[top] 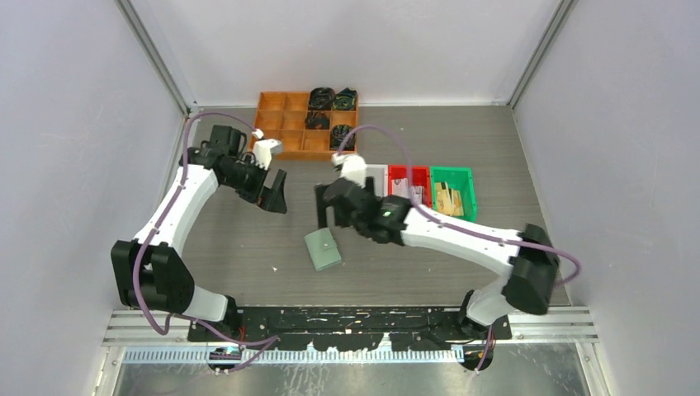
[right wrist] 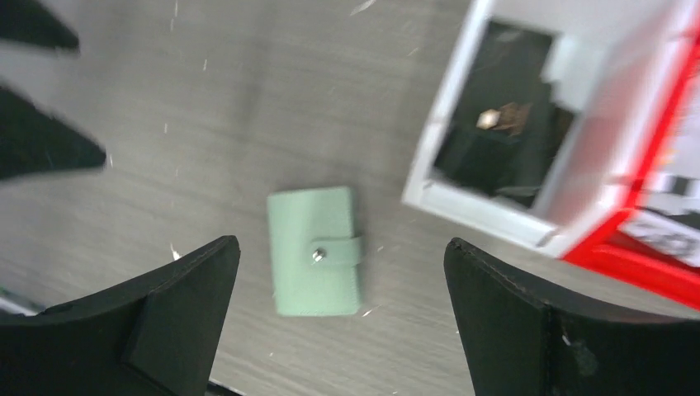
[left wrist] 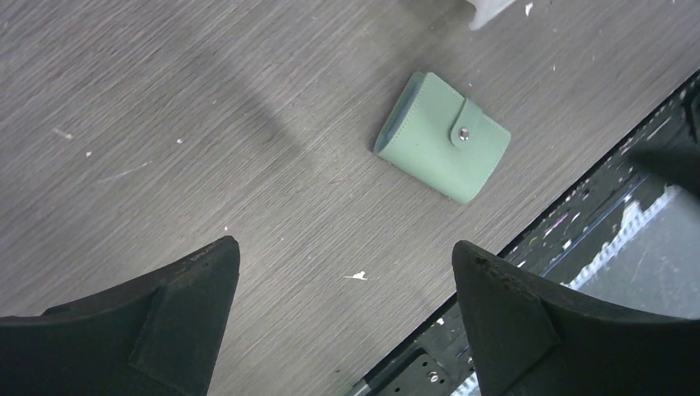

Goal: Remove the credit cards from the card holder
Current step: Pick up the card holder from the center of the board.

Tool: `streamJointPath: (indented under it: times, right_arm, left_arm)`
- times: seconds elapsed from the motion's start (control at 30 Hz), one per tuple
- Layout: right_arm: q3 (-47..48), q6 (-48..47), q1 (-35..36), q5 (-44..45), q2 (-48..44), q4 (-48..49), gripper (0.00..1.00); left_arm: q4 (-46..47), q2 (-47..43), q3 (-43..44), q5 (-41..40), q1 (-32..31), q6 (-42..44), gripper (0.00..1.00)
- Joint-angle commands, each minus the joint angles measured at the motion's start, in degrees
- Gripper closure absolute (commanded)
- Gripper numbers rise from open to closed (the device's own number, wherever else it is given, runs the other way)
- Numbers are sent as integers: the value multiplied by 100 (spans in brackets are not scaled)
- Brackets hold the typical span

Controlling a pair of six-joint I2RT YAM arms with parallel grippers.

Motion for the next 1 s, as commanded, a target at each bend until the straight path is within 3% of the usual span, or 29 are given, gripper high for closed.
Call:
streamJointPath:
  times: [0.0, 0.23, 0.4, 0.97]
  right_arm:
    - [392, 211, 583, -318, 1005, -59, 1]
    - [707, 182, 860, -771, 2008, 73, 1]
    - [1193, 85, 986, -424, 2626, -395, 1]
    - [1065, 240, 1059, 249, 2988, -695, 1]
  left_arm:
    - [144, -226, 94, 315, 345, -523, 0]
    - [-51, -431, 146, 376, 636, -477, 0]
    - [-127, -552, 162, 450, 631, -423, 0]
    - [-189, -551, 226, 634, 631, -361, 0]
